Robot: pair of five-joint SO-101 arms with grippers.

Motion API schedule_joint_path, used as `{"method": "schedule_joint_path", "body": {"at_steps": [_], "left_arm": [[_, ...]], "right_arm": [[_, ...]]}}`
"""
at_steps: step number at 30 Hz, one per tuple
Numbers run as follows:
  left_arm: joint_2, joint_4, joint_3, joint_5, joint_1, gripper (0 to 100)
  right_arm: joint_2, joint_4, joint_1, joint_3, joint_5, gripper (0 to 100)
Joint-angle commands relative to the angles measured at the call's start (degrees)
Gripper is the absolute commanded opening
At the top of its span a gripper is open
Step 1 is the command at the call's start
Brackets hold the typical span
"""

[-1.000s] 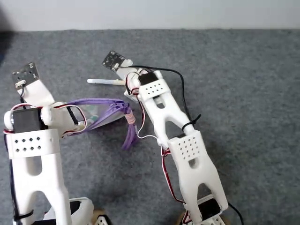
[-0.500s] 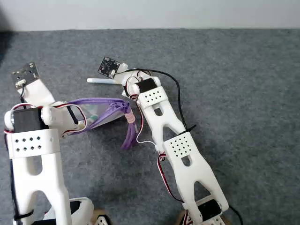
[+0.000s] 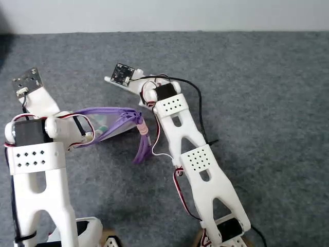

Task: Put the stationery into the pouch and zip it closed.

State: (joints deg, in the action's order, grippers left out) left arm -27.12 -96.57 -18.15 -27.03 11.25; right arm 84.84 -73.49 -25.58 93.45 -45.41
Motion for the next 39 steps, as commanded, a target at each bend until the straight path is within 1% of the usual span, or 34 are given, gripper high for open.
{"method": "schedule_joint_path", "body": {"at_steps": [1, 5, 10, 13, 16, 21, 25, 28, 39], "left_arm": [[1.1, 1.1, -2.1, -0.4, -0.4, 1], [1.1, 1.1, -2.1, -0.4, -0.4, 1], [1.1, 1.1, -2.1, -0.4, -0.4, 1], [1.1, 1.1, -2.1, -0.4, -0.4, 1], [1.1, 1.1, -2.0, -0.4, -0.4, 1], [1.1, 1.9, -2.0, -0.4, -0.4, 1], [1.1, 1.9, -2.0, -0.4, -0.4, 1], [1.1, 1.9, -2.0, -0.4, -0.4, 1], [1.1, 1.6, -2.0, -0.5, -0.4, 1]], "right_arm": [[-6.4, -7.3, 2.3, 2.9, -0.1, 0.8], [-10.9, -14.5, 2.8, 2.8, 6.5, 0.8], [-15.1, -24.7, 3.7, 2.8, 10.4, 0.8], [-16.3, -29.1, 4.7, 2.8, 12.7, 0.8], [-17.2, -29.3, 6.0, 2.9, 15.1, 0.8], [-19.7, -29.7, 7.4, 2.5, 15.8, 0.8], [-23.1, -29.8, 8.1, 1.0, 18.5, 0.8], [-28.4, -29.8, 9.2, -6.7, 19.0, 0.8], [-55.5, -29.4, 10.3, -54.9, 25.5, 0.8]]}}
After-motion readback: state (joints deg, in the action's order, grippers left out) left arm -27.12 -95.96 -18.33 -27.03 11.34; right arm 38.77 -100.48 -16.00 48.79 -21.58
